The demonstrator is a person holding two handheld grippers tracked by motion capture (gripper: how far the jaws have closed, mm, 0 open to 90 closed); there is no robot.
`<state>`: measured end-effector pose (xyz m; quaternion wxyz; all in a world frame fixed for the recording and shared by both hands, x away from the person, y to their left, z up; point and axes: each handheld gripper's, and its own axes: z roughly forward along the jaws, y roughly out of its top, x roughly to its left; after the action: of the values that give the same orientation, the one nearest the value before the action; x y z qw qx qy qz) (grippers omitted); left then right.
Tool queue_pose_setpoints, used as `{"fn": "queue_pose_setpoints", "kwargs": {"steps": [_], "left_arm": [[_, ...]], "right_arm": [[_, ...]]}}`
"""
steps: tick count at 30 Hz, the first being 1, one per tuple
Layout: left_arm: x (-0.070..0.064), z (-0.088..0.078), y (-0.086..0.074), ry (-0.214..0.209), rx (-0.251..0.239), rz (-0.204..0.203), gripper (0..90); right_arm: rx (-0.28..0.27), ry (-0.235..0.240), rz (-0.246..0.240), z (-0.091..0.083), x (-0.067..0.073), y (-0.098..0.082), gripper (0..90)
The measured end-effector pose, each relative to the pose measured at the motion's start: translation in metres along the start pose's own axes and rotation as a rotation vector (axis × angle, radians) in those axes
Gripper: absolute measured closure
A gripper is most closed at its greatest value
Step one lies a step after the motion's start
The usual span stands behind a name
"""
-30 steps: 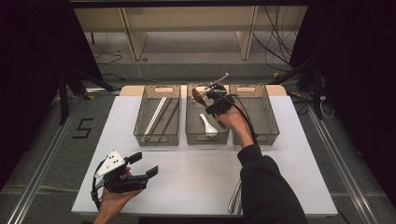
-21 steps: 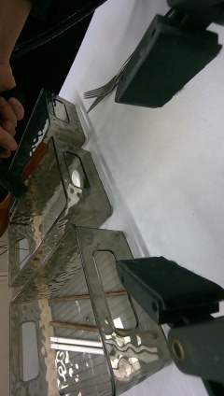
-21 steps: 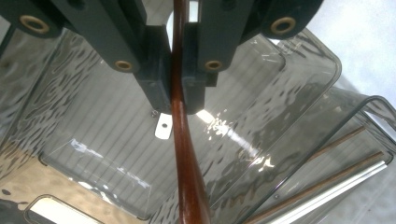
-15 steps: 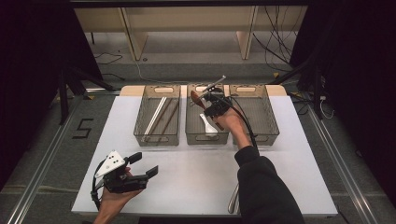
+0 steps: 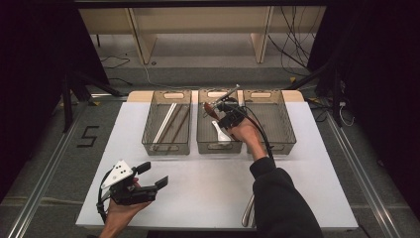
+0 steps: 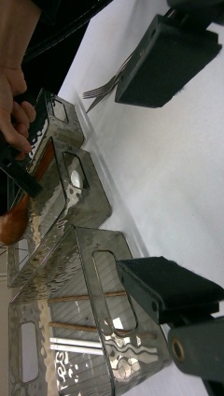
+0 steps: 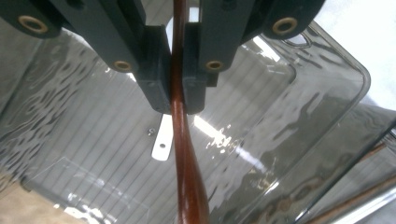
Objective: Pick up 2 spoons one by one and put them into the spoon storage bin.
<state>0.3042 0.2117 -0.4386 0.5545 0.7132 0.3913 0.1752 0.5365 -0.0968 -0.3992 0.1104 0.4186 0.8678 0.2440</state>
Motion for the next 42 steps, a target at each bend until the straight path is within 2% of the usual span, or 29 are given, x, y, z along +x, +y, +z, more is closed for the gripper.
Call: {"fn": "queue_pose_setpoints", "kwargs": {"steps": [5,8,11,17,20,26,33,36,37,42], "left_arm": [[0.000,0.000,0.000,0.001,-0.003,-0.004,16.0],[0.000,0.000,0.000,0.000,0.001,-0.001,16.0],[0.000,0.000,0.000,0.000,0.001,0.000,15.9],[0.000,0.000,0.000,0.001,0.001,-0.001,15.9],[0.000,0.000,0.000,0.001,0.001,-0.002,16.0],[0.000,0.000,0.000,0.001,0.004,-0.001,15.9],[-0.001,0.001,0.000,0.003,0.006,-0.001,16.0],[-0.001,0.001,0.000,0.004,0.005,-0.004,16.0],[-0.001,0.001,0.000,0.004,0.004,-0.004,16.0],[0.000,0.001,0.000,0.004,0.006,-0.001,16.0]], "right_arm": [[0.009,0.022,0.009,0.000,0.001,0.001,68.8],[-0.007,0.030,0.006,-0.002,0.001,0.001,61.8],[-0.016,0.040,0.002,-0.006,0.000,0.000,57.9],[-0.029,0.045,-0.018,-0.019,0.005,-0.003,44.4],[-0.048,0.060,-0.037,-0.028,0.009,-0.009,40.5],[-0.093,0.129,-0.065,-0.050,0.018,-0.030,36.8],[-0.131,0.161,-0.098,-0.071,0.029,-0.062,35.0],[-0.125,0.178,-0.099,-0.076,0.035,-0.076,34.8],[-0.130,0.178,-0.123,-0.076,0.035,-0.081,34.8],[-0.115,0.192,-0.115,-0.075,0.040,-0.106,34.6]]}}
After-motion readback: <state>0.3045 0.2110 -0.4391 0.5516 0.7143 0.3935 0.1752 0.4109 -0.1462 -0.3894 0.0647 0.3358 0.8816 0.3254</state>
